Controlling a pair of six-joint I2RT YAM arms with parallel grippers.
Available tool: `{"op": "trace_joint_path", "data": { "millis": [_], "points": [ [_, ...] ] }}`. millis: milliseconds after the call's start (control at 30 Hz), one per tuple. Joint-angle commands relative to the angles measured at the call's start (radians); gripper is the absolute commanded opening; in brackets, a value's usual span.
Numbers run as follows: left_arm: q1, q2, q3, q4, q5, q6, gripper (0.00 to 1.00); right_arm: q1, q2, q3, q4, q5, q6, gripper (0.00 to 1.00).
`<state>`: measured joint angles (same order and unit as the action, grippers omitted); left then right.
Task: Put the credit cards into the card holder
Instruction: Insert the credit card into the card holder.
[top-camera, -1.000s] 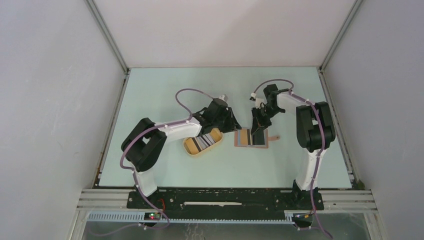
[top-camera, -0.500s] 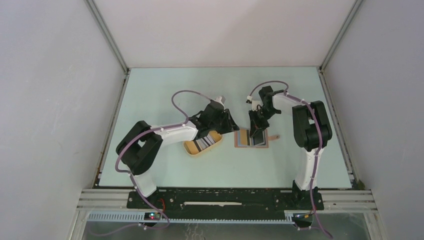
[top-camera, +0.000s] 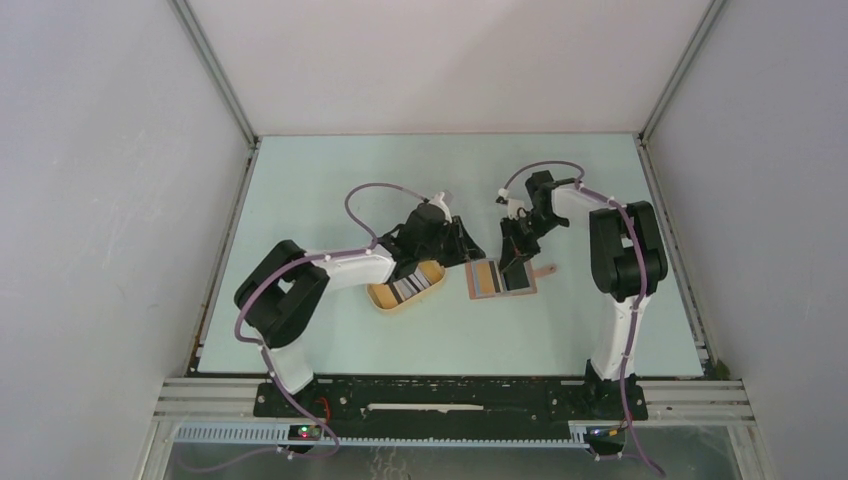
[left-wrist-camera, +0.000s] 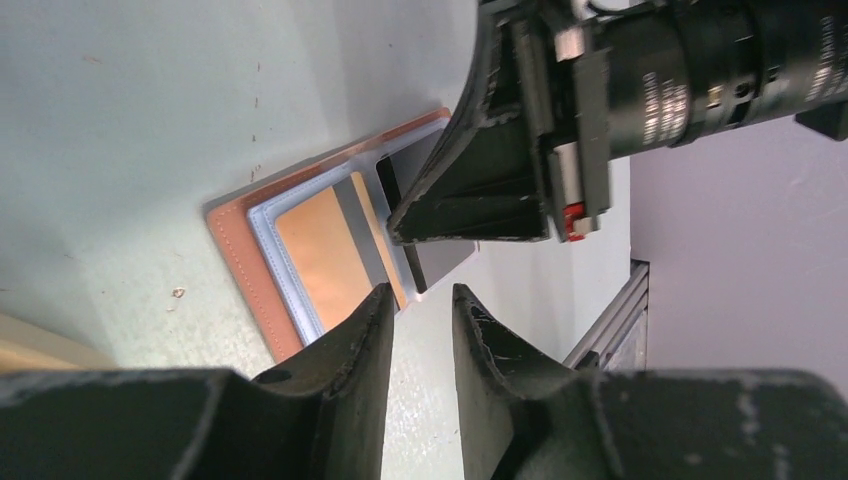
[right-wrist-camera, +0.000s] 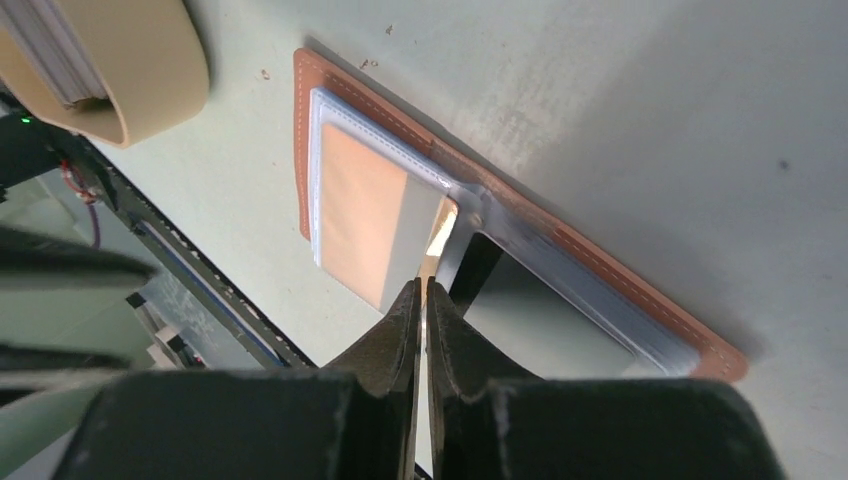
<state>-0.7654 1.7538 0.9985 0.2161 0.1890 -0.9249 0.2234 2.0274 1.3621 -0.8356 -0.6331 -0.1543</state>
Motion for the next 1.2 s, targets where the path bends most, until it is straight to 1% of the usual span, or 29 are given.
{"op": "trace_joint_path", "data": {
  "millis": [0, 167, 300, 467, 733, 1167],
  "points": [
    [0.003, 0.032, -0.002, 0.045, 0.048, -0.035, 0.33, -0.049, -0.067, 0.012, -0.025, -0.106, -0.058, 0.12],
    [0.003, 0.052, 0.003, 0.045, 0.065, -0.051, 0.32, -0.019, -0.036, 0.016, -0.036, -0.147, -0.058, 0.11],
    [0.002, 0.059, -0.005, 0.046, 0.070, -0.068, 0.32, 0.009, -0.016, 0.021, -0.037, -0.109, -0.049, 0.11],
    [0.003, 0.066, -0.018, 0.050, 0.075, -0.089, 0.32, 0.014, 0.004, 0.025, -0.027, -0.042, -0.030, 0.11],
    [0.003, 0.084, -0.008, 0.019, 0.071, -0.088, 0.34, 0.018, -0.005, 0.026, -0.019, 0.005, -0.024, 0.11],
    [0.002, 0.105, -0.001, -0.013, 0.074, -0.095, 0.35, 0.038, 0.078, 0.043, -0.037, 0.065, -0.022, 0.11]
  ]
}}
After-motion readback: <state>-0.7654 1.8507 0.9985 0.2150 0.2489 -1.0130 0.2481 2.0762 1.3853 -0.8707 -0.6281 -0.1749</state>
